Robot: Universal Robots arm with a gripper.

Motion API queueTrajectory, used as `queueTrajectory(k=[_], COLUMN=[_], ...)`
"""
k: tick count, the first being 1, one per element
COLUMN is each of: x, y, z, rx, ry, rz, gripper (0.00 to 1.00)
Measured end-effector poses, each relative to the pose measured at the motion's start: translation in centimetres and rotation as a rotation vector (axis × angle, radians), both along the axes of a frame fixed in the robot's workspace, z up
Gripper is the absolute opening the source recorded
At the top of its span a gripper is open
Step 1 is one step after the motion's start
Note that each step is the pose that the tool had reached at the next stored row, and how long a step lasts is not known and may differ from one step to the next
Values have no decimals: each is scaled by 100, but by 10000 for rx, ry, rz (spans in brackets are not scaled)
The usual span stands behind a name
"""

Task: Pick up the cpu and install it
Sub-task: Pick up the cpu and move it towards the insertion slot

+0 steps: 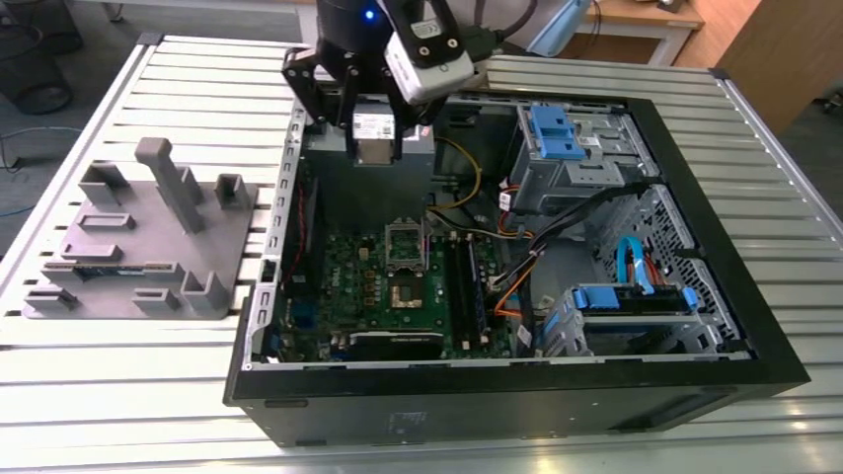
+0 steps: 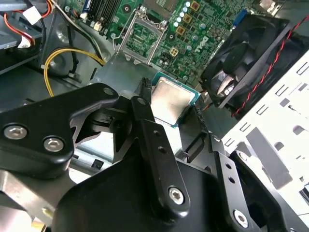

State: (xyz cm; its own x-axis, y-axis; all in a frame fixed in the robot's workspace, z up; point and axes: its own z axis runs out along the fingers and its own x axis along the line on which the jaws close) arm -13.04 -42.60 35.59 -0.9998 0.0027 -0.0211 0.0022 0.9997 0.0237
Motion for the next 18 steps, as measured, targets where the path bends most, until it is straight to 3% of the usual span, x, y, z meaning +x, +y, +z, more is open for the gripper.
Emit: queueTrajectory(k=[18], x=[69], y=[-215], z=[-96], rx=[-1], ry=[1], rz=[-1], gripper=[47])
